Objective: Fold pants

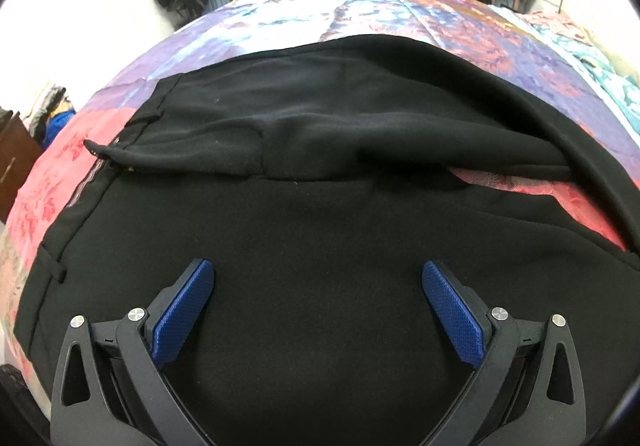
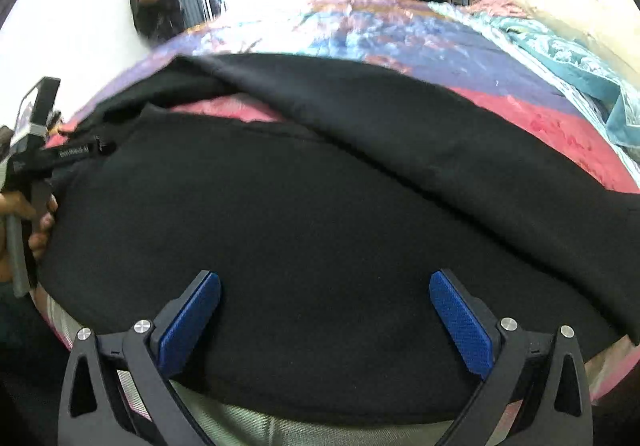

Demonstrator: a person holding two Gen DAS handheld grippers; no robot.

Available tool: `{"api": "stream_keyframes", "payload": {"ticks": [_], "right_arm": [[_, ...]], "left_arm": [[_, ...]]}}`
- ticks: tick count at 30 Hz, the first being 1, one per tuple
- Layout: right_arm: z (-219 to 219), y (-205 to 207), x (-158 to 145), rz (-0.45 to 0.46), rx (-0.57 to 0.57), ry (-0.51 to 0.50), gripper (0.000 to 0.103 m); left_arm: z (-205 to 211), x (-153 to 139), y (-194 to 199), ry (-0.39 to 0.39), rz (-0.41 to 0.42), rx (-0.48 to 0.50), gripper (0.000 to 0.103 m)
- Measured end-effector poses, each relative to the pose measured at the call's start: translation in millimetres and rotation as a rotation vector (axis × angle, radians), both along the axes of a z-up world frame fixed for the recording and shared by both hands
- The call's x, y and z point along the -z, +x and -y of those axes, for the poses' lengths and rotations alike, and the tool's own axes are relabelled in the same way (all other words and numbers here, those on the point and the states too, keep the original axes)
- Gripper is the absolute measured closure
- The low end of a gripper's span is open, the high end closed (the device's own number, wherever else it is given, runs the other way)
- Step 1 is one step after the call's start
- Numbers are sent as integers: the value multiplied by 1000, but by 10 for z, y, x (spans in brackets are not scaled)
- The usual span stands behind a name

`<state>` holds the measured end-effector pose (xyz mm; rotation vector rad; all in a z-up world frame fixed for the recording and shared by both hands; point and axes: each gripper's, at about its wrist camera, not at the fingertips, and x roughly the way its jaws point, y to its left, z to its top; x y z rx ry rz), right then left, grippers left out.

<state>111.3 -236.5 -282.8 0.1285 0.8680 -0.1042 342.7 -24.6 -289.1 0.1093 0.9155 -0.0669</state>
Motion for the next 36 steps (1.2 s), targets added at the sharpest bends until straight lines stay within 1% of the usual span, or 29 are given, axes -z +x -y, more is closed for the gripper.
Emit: {"api": "stream_keyframes", "payload": {"ticks": [1,3,7,10,15,17,19,23,25,26,31,34,35,36], "right_arm": [[1,-8,13,14,-8,-10,0],[3,3,-9,11,-17,-19,0],[-9,21,-21,6,-15,-2,0],[-50,-73,-79,7,-9,9,0],[136,-242,-188,59,43,125,0],[285,-313,-179,59,94,172,0],[484,-409,-178,66,173,217,0],[1064,-713,-170,144,436,319,0],[1270,-829,-134,179,508,380,3],[1385,-901,-135,218,548,420,4],[1643,-990,-104,313,632,534,4],[1750,-1007,-98,343,663,607,4],[1794,-1026,-97,351,672,629,6],[1813,-1039,-82,356,684,649,11]], "left_arm": [[10,9,14,-1,0,0,0],[5,16,12,-2,3,1,0],[-9,27,-37,0,9,0,0],[-3,18,-61,-2,10,1,0],[-2,13,-98,-6,13,1,0],[-7,7,-120,-9,14,1,0],[-9,2,-141,-11,15,1,0],[-4,-1,-143,-10,15,0,0],[-6,0,-145,-11,15,0,0],[-5,-1,-143,-11,15,0,0],[-5,0,-146,-11,15,0,0],[-5,1,-147,-11,15,0,0],[-5,1,-148,-11,16,0,0],[-3,1,-145,-10,16,0,0]]}}
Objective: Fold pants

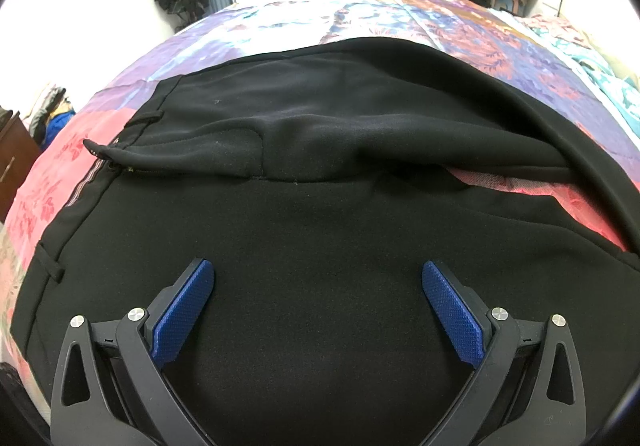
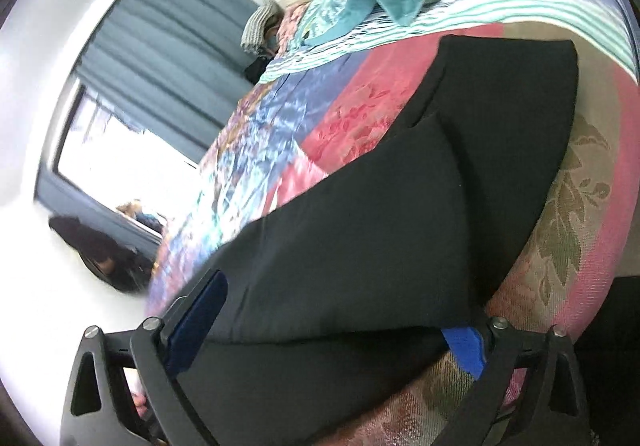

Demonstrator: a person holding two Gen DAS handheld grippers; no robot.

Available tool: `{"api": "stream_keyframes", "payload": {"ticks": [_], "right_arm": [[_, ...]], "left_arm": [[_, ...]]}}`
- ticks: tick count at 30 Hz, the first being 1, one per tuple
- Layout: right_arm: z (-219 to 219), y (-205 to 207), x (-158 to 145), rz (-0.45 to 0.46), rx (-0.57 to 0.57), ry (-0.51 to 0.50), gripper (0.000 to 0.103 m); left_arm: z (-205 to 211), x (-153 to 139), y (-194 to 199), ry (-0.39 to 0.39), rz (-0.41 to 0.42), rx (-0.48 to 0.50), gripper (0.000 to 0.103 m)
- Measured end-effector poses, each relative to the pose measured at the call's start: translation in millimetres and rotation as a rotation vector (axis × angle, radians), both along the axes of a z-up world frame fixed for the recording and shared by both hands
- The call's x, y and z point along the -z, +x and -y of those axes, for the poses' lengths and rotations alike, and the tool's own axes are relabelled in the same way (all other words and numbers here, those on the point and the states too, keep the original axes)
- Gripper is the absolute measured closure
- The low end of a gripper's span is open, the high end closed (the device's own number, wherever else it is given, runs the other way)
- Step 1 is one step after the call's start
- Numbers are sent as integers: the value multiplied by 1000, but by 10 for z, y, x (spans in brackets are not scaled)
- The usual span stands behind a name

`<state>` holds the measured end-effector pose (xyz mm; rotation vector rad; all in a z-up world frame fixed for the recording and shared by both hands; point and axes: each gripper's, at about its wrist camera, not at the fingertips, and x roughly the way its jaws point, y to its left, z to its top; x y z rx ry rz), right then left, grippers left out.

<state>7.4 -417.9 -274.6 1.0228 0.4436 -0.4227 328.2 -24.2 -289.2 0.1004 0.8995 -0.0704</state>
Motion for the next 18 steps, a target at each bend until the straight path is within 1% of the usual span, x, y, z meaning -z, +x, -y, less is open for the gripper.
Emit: {"api": "stream_keyframes", "payload": {"ticks": [1,2,3,4,5,6,7,8,11,13,14,15,16,17,18], "right_arm": [[28,-18,29,6,16,29,14],[104,-64,57,6,31,60,22],[141,-86,81,5,45,84,33],[174,-106,101,0,56,99,39],[204,-122,110,-21,63,106,56],[218,-138,133,-39,66,109,78],[232,-143,149,-56,66,115,86],[243,-151,180,-72,60,129,89],[236,-183,146,-74,46,117,90],[237,-165,17,-37,15,101,90],[240,-167,-55,-9,2,100,90],[236,-159,-100,8,-7,99,90],[241,-161,-183,31,-21,94,90],[240,-156,-285,55,-42,80,90],[236,-151,-403,72,-71,57,90]], "left_arm": [[-1,1,-3,-1,0,0,0],[-1,0,-1,0,0,0,0],[-1,1,-3,-1,0,0,0],[-2,1,-4,-1,0,0,0],[-2,1,-2,-2,0,0,0],[-1,1,-4,-2,0,0,0],[-1,1,-5,-2,0,0,0],[0,1,-5,-1,0,0,0],[1,0,-2,1,-4,-2,0],[5,-12,25,3,-24,-10,0],[11,-36,59,12,-53,-16,0],[24,-81,103,21,-101,-21,1],[47,-159,174,14,-170,-11,1],[60,-236,244,-19,-207,7,1],[58,-350,326,-82,-215,23,1]]}}
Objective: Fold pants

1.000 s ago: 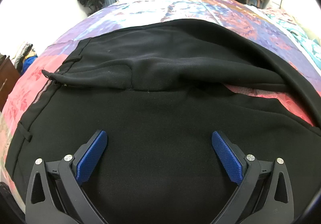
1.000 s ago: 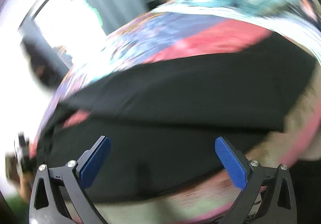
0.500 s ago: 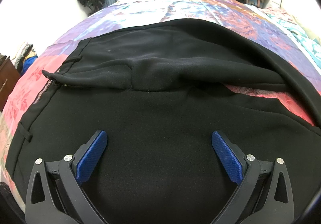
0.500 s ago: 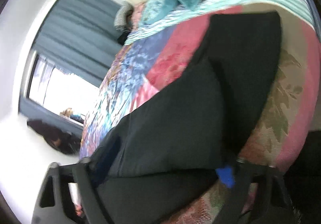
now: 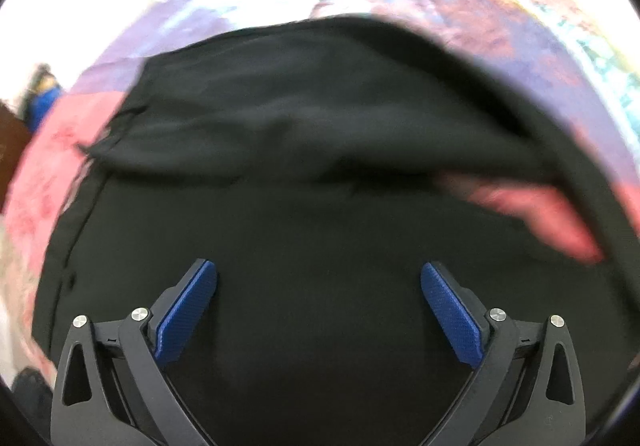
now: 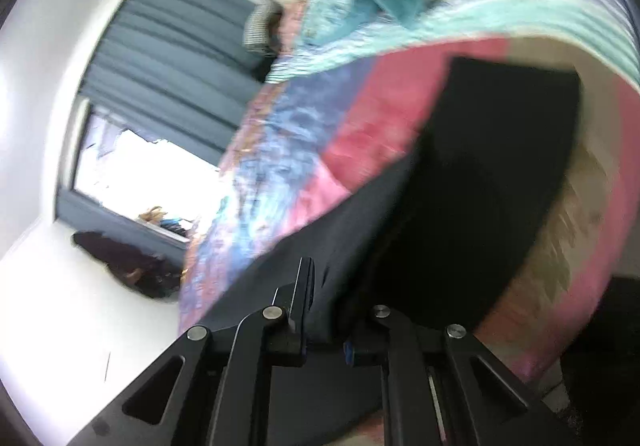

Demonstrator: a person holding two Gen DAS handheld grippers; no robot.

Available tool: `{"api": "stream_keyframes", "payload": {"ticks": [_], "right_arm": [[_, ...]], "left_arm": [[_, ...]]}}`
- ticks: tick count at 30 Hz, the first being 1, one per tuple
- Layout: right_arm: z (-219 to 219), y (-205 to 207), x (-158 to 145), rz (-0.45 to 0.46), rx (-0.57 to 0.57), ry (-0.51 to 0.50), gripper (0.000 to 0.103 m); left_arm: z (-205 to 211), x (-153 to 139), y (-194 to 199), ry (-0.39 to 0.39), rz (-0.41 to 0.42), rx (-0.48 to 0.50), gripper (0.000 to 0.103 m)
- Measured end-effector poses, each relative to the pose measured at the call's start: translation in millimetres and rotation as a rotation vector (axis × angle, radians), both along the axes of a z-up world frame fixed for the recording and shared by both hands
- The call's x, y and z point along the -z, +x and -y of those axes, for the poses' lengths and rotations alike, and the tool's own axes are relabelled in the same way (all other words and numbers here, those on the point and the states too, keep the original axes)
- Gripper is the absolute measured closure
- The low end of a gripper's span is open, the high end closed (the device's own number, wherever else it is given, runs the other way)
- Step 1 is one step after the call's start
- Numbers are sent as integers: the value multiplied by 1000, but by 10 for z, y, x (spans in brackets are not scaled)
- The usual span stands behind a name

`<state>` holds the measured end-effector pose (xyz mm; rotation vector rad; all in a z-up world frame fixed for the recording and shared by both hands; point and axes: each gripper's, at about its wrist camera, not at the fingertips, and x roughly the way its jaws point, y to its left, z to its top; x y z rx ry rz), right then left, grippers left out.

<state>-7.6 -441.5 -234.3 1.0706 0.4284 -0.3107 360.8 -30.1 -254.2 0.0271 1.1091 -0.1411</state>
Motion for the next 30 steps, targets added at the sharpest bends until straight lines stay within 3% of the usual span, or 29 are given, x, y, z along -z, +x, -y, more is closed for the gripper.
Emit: {"api": "stream_keyframes", "payload": {"ticks": [3,7,8,11,13,16,17,18,21,24,27,30], "right_arm": [[-55,42,-230,27,-68,-60,90],[-113,122,-411,60,-118,-88,90],[-124,137,-462,70,-123,-94,90],[-134,103,-552,100,-126,-96,90],[-114,60,-631,125,-131,-99,90],[-135,-46,-799,184,-166,-128,91],[-153,-87,-853,195,-179,-140,91],[-163,-121,-906,204,-194,-151,91],[-95,-144,-959,177,-215,-158,91],[75,-6,-931,118,-228,-185,91],[264,100,-1074,151,-226,-208,91],[441,87,-1192,173,-221,-223,91]], "left_arm": [[-7,-349,502,-200,4,-36,1],[37,-213,1369,-400,-163,-123,2],[54,-134,1530,-407,-198,-152,5],[101,128,1897,-425,-297,-240,30],[154,252,2021,-461,-338,-265,33],[209,286,2072,-459,-313,-282,35],[202,274,2078,-462,-302,-281,57],[188,265,2063,-478,-298,-269,100],[57,25,1893,-548,-260,-247,98],[-103,-491,1530,-562,-152,-176,98],[-419,-1201,829,-609,10,-119,97],[-665,-1475,8,-590,101,-103,97]]}}
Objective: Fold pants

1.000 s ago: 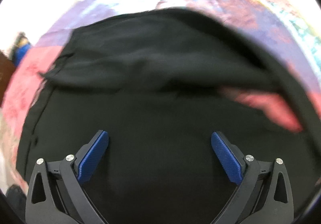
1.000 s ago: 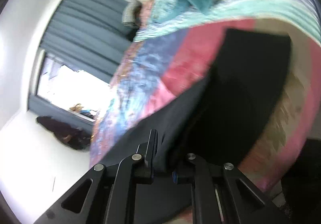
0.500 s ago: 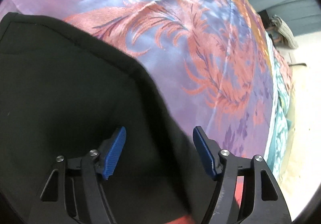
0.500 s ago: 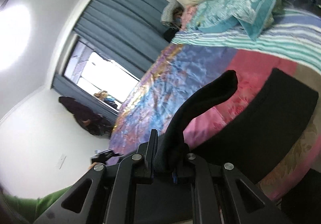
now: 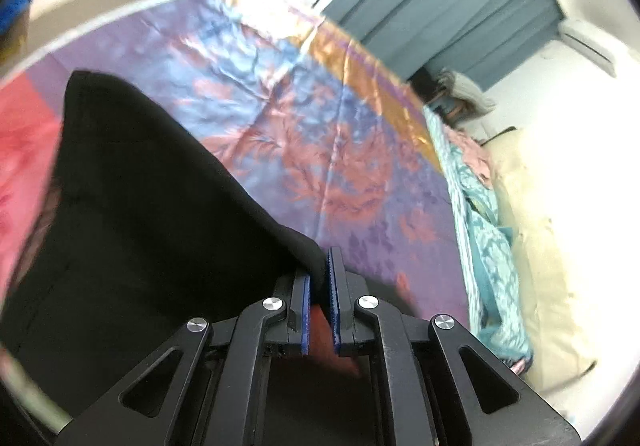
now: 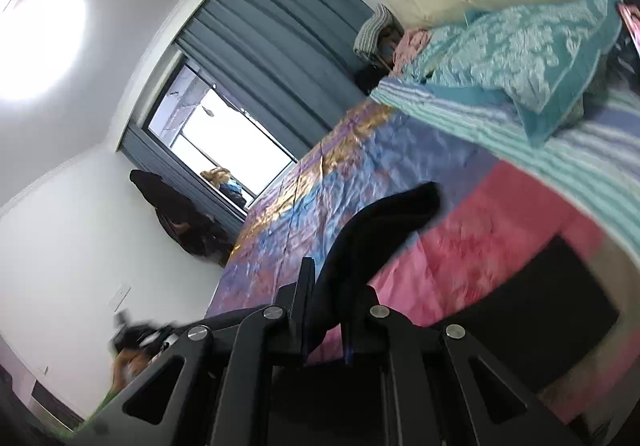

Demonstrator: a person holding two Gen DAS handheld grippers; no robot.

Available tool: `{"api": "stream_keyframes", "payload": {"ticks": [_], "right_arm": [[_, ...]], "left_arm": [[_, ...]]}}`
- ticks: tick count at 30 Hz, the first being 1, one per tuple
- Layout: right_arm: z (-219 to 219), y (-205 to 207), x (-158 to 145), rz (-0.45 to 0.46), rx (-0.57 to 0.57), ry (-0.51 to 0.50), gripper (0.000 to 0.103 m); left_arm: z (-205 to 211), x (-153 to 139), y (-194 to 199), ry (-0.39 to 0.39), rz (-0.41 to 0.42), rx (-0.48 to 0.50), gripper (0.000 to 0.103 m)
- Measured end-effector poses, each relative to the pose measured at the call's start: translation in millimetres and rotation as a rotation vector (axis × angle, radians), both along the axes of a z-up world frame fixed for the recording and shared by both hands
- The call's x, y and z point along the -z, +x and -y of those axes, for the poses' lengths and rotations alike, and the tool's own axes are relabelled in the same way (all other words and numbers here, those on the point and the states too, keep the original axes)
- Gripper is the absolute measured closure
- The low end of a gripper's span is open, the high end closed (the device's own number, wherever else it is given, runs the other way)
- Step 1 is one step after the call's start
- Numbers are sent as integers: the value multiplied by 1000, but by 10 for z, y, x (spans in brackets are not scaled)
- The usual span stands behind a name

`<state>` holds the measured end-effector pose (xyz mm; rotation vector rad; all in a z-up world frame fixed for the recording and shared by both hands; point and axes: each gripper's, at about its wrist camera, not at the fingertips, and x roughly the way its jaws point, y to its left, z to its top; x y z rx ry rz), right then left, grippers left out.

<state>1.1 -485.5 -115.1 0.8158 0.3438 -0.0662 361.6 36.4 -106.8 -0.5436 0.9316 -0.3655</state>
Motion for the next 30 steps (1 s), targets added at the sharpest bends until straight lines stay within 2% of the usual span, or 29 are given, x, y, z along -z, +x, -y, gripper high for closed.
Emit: {"api": "stream_keyframes", "payload": {"ticks": [2,4,6,9,10,12,15,18,20,22,24,25,27,28,30], "right_arm": [[172,-66,62,-43,21,7,91],[319,-145,245,-133,62,15,91],[409,-181,448,-224,88,29,91],[491,-134,847,-435,82,-11,91],[508,-123,962,-489,79,-1,91],[562,-116,1073,-525,82,31,91],[615,-63,1058,-535,82,23,91],[643,113,875,-520,39,-27,91],[628,179,589,-454,6,-87,91],[616,181,388,-397,-9,-151,91],[659,112,324,-383,-5,-205,91],[704,89,403,-414,4,-203,91],[834,70,772,-561,14,-174,91],[867,76,948,-637,10,-170,91],[871,89,1191,-731,-19,-179,91]], "left_arm": [[-97,177,-594,37,-45,-14,96],[-61,575,-1055,105,-141,-14,97],[2,983,-1282,149,-230,7,97],[73,1383,-1411,124,-317,3,98],[71,1405,-1427,124,-323,-2,98],[78,1473,-1382,118,-337,-10,98],[38,1425,-1384,107,-319,-12,98],[70,1316,-1380,107,-277,-13,98],[145,1211,-1410,122,-226,-9,98],[206,1184,-1465,165,-179,4,97],[288,1301,-1523,225,-186,23,97],[292,1392,-1552,242,-215,32,97],[325,1538,-1584,249,-261,35,96],[337,1569,-1593,246,-267,35,96],[400,1535,-1581,285,-251,52,96]]}}
